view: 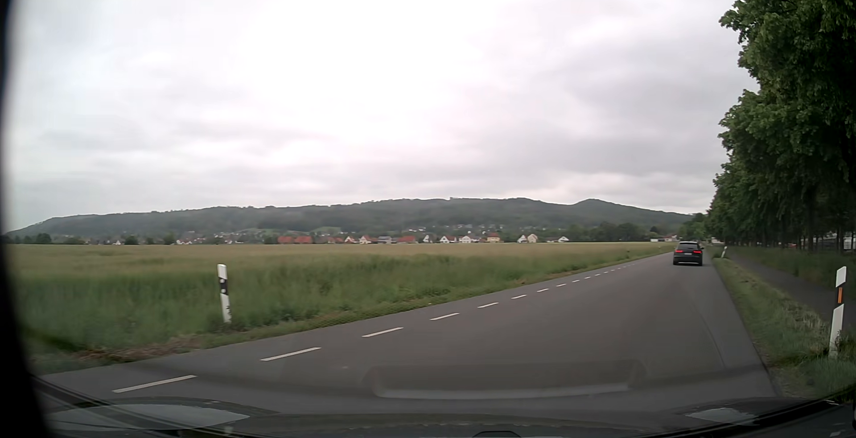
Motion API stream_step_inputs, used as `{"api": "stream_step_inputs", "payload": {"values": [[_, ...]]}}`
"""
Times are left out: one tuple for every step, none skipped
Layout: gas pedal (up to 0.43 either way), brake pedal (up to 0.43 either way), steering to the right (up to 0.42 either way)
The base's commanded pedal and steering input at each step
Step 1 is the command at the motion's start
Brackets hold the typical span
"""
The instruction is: Follow the waypoints while adhering to traffic rules and regulations
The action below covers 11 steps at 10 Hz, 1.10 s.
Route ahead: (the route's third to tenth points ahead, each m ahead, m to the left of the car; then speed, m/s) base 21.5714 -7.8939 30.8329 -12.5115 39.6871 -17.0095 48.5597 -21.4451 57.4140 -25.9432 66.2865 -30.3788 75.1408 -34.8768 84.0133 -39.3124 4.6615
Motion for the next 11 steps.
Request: {"api": "stream_step_inputs", "payload": {"values": [[0.35,0.0,0.38],[0.35,0.0,0.339],[0.35,0.0,0.305],[0.35,0.0,0.284],[0.35,0.0,0.263],[0.358,0.0,0.239],[0.358,0.0,0.21],[0.358,0.0,0.17],[0.358,0.0,0.137],[0.37,0.0,0.117],[0.37,0.0,0.105]]}}
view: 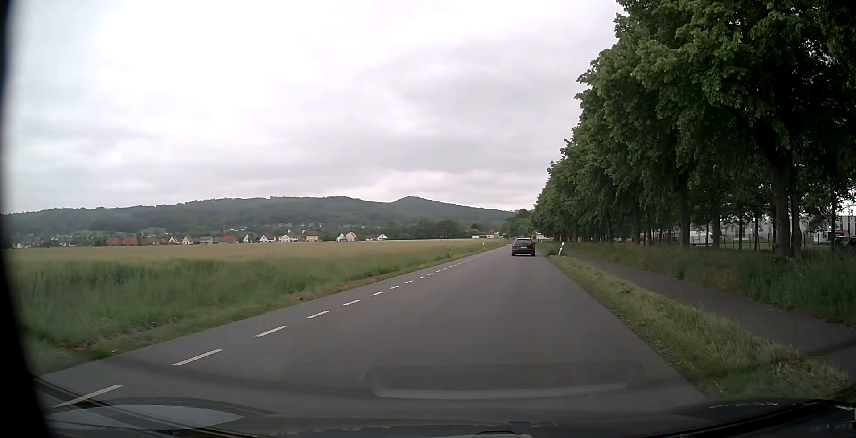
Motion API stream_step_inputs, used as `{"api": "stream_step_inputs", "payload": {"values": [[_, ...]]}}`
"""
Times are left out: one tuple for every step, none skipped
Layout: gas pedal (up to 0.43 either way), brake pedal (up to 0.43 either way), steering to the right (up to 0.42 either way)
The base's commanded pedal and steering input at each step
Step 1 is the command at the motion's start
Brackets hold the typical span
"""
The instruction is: Follow the waypoints while adhering to traffic rules and regulations
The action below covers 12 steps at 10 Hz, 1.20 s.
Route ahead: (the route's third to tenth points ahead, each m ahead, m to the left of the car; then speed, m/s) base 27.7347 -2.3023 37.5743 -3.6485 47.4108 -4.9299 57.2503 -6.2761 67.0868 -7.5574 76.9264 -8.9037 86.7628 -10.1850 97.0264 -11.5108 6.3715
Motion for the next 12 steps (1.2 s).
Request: {"api": "stream_step_inputs", "payload": {"values": [[0.37,0.0,0.093],[0.37,0.0,0.069],[0.37,0.0,0.053],[0.37,0.0,0.045],[0.37,0.0,0.045],[0.37,0.0,0.043],[0.358,0.0,0.038],[0.358,0.0,0.037],[0.35,0.0,0.036],[0.339,0.0,0.032],[0.299,0.0,0.031],[0.287,0.0,0.029]]}}
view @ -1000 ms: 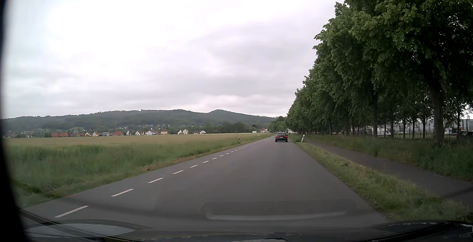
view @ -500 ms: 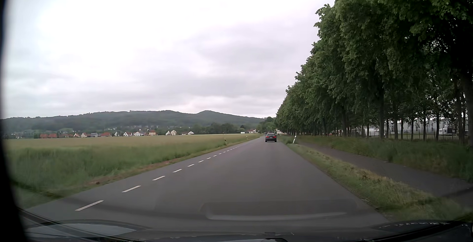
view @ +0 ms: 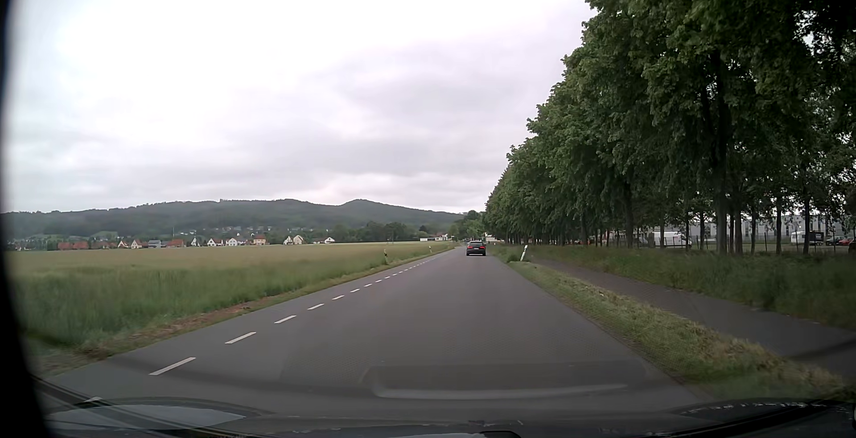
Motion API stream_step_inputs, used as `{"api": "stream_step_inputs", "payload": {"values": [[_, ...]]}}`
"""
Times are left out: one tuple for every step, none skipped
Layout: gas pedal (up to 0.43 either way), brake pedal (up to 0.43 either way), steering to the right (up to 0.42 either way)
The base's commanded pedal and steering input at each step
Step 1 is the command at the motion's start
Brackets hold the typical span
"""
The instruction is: Follow the waypoints while adhering to traffic rules and regulations
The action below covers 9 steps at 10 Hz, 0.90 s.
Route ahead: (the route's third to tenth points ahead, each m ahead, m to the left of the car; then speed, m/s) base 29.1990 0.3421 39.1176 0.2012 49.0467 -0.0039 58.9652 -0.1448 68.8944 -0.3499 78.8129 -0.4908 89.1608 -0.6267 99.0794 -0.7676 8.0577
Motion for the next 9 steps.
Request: {"api": "stream_step_inputs", "payload": {"values": [[0.287,0.0,0.018],[0.287,0.0,0.011],[0.28,0.0,0.01],[0.268,0.0,0.008],[0.268,0.0,0.007],[0.268,0.0,0.006],[0.268,0.0,0.004],[0.268,0.0,0.003],[0.268,0.0,0.003]]}}
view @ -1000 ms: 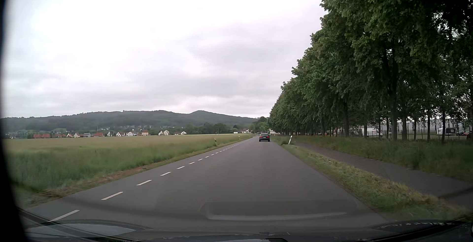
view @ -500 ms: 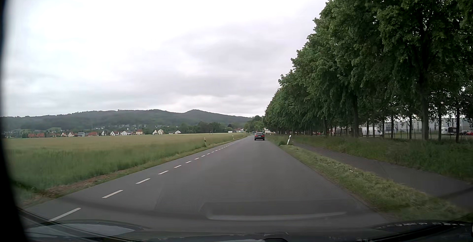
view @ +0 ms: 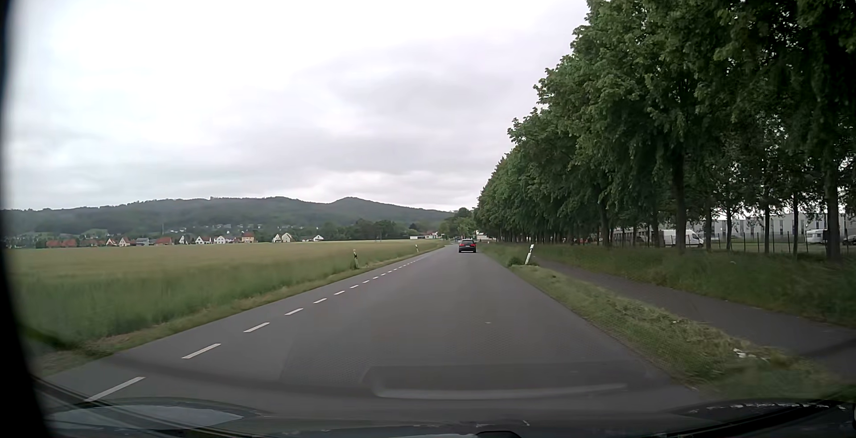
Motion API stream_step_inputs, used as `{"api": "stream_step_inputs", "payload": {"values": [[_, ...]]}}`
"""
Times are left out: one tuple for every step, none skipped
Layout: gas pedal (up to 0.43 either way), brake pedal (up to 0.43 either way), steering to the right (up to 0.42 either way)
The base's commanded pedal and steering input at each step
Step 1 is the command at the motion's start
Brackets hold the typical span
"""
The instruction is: Follow the waypoints while adhering to traffic rules and regulations
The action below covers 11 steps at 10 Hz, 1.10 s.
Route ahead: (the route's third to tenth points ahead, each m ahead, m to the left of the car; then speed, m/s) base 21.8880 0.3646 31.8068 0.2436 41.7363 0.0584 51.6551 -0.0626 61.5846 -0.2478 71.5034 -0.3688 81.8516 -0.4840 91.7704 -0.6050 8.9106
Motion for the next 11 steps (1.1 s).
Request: {"api": "stream_step_inputs", "payload": {"values": [[0.268,0.0,0.003],[0.26,0.0,0.002],[0.26,0.0,0.003],[0.26,0.0,0.002],[0.26,0.0,0.002],[0.26,0.0,0.002],[0.26,0.0,0.002],[0.26,0.0,0.002],[0.26,0.0,0.003],[0.26,0.0,0.002],[0.26,0.0,0.002]]}}
